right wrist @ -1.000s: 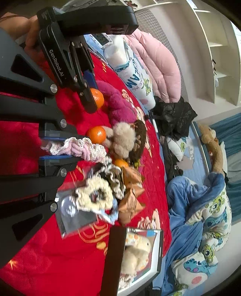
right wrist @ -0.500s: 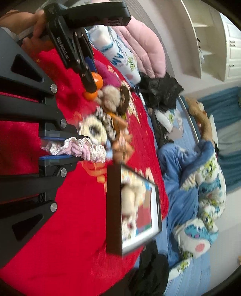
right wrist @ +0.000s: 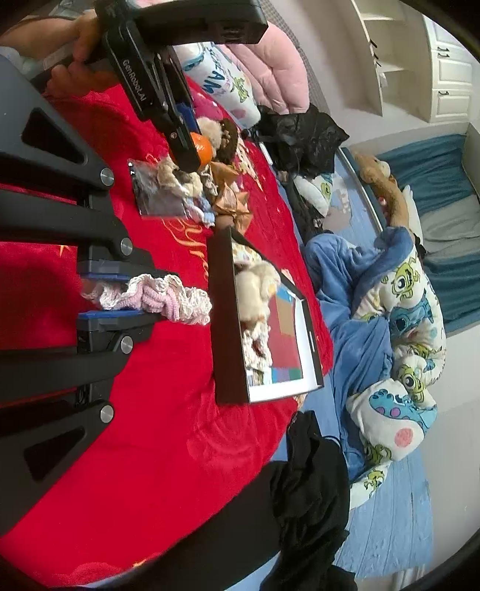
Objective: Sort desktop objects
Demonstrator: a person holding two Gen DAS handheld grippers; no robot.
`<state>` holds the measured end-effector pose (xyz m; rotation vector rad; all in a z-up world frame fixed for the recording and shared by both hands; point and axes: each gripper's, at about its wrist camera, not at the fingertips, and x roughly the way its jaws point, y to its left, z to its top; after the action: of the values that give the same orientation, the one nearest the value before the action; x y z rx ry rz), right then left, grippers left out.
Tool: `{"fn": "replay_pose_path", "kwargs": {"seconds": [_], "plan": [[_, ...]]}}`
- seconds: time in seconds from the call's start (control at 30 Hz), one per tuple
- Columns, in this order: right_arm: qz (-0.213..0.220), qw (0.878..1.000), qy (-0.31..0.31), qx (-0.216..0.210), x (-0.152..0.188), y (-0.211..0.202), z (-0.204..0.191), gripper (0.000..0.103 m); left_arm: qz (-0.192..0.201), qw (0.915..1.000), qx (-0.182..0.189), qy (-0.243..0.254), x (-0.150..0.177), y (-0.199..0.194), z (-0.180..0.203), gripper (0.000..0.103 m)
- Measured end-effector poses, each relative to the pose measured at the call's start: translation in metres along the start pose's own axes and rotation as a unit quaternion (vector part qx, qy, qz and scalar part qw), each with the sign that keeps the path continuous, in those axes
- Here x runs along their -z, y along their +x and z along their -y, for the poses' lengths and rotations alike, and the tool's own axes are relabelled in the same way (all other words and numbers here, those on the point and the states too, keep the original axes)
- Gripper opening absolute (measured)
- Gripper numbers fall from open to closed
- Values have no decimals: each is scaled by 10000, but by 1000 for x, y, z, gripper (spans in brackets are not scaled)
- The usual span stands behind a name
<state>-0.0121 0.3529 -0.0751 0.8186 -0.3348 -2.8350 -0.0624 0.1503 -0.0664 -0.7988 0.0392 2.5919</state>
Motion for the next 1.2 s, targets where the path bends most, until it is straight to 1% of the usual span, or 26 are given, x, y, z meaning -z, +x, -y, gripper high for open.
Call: {"fn": "replay_pose_path", "kwargs": {"seconds": [0.13,0.2,0.27,0.47,0.57,0.67,0.87,1.03,1.2], "plan": [[45,10000,35,41,-6,4,10,11,13,9997,112,-222,-9,11,-3,39],[38,9999,-10,104,-8,6,12,11,-20,9996,128,-246,-14,20,-3,39],[87,9997,-121,213,-11,8,15,11,-6,9997,148,-179,-18,25,0,39],[128,9997,-110,202,-19,15,26,11,-8,9997,233,-3,-35,44,14,39],[152,9997,-74,170,-22,19,30,11,-73,9992,390,48,-42,54,21,39],[169,9998,-36,101,-27,24,36,11,-117,9988,419,234,-48,63,32,39],[233,9997,31,30,-40,33,42,11,-177,9980,517,310,-58,78,45,39],[298,9995,28,-29,-54,42,43,12,-217,9982,426,372,-66,88,47,39],[322,9993,142,-116,-70,58,49,12,-238,9985,337,370,-81,99,40,39]]}}
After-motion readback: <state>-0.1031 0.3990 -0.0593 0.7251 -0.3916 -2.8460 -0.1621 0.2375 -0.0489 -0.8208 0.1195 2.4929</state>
